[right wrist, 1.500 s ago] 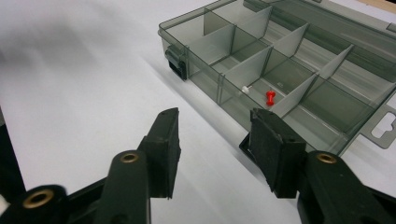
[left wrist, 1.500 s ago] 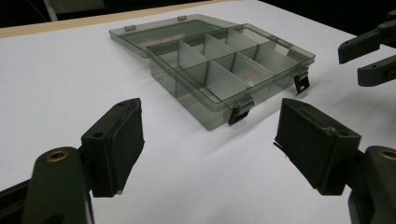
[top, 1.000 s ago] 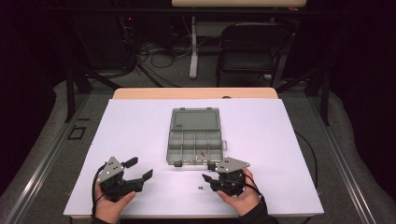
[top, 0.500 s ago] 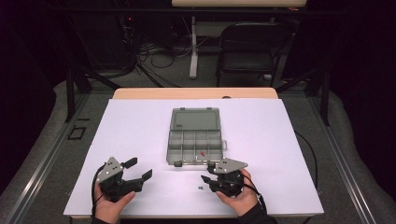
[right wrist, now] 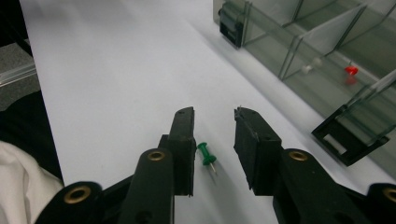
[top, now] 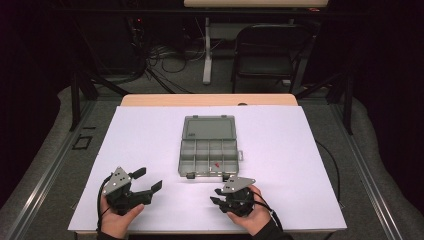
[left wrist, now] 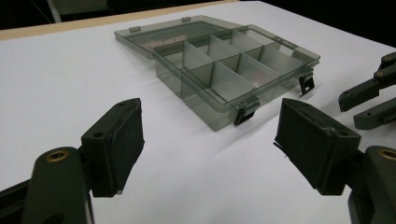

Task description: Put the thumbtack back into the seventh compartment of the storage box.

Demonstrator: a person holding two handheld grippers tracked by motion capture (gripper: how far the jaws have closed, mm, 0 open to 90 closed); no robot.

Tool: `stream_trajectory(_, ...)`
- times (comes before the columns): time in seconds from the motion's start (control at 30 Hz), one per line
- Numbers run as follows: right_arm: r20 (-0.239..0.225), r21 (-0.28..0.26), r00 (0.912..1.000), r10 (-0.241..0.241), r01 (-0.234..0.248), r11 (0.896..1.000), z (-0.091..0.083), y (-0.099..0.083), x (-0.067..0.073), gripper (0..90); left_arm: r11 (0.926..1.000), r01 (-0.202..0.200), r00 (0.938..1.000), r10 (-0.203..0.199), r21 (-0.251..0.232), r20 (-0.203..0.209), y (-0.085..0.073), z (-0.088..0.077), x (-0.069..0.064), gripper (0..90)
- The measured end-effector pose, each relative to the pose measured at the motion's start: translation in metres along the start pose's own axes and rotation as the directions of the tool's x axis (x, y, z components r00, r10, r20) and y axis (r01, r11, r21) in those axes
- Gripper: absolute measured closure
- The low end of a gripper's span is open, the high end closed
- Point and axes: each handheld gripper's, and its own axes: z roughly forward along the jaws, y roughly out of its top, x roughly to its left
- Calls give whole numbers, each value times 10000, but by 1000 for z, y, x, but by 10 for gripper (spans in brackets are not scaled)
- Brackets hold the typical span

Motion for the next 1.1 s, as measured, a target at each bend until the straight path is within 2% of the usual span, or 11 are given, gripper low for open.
stream_trajectory(0.27, -106, 350, 9999, 49, -45, 9994, 7, -5, 1, 716, 10000, -29, 10000, 28, 36, 65, 0, 1, 0, 230)
stream_trajectory(0.47, -75, 686, 9999, -108, 113, 9976, 11, -7, 3, 789, 9999, -76, 9999, 75, 70, 75, 0, 1, -1, 230)
stream_trajectory(0.6, -97, 658, 9999, -77, 83, 9978, 11, -7, 4, 830, 9999, -94, 9999, 93, 54, 111, 0, 1, -1, 230)
stream_trajectory(1.1, -179, 717, 9995, 267, -254, 9971, 11, -7, 2, 838, 9999, -86, 9999, 85, 71, 141, 0, 2, -1, 230)
